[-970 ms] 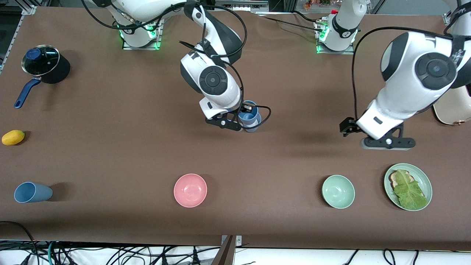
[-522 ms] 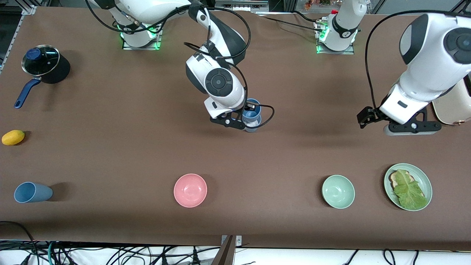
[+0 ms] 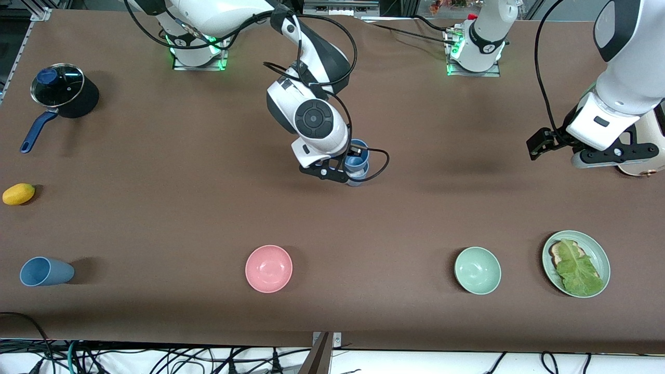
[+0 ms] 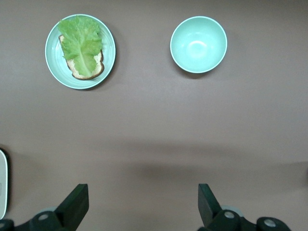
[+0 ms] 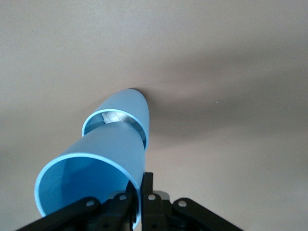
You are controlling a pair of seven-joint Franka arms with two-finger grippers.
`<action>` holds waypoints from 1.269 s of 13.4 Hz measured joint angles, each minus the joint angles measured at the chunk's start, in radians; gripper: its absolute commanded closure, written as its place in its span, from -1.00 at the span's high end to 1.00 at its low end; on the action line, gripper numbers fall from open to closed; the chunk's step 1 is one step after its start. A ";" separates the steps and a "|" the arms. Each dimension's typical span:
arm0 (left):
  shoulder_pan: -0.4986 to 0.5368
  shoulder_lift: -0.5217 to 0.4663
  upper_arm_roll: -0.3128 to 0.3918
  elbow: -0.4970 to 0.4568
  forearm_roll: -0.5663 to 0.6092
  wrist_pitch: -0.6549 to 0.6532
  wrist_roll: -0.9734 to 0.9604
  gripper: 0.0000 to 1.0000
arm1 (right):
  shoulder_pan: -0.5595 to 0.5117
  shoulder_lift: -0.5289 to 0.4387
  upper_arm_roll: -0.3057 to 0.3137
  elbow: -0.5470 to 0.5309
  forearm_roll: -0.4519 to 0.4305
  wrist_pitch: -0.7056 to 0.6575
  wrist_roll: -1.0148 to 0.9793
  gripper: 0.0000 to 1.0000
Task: Stack blue cups with both arms
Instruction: 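Open the left gripper and raise it away from the stacked cups, then set the stacked cups down and open the right gripper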
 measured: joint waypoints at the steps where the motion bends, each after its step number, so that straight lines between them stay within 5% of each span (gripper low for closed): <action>1: 0.000 0.000 0.000 0.001 0.000 -0.005 0.000 1.00 | -0.004 0.002 -0.001 0.000 0.000 0.001 0.000 -1.00; 10: 0.000 -0.001 -0.009 0.006 -0.012 -0.007 0.000 1.00 | -0.008 0.019 -0.005 0.001 0.000 0.054 0.000 -1.00; 11: 0.000 -0.002 -0.010 0.009 -0.012 -0.007 0.000 1.00 | -0.008 0.020 -0.005 0.001 0.000 0.055 0.000 -0.43; 12: 0.000 -0.003 -0.011 0.012 -0.012 -0.007 0.000 1.00 | -0.008 0.021 -0.005 0.001 0.000 0.056 0.000 0.87; 13: 0.000 -0.005 -0.013 0.015 -0.012 -0.008 0.000 1.00 | -0.008 0.022 -0.006 0.001 -0.002 0.057 0.000 1.00; 17: 0.000 -0.011 -0.014 0.017 -0.012 -0.016 0.000 1.00 | -0.007 0.022 -0.008 0.013 -0.052 0.056 0.000 1.00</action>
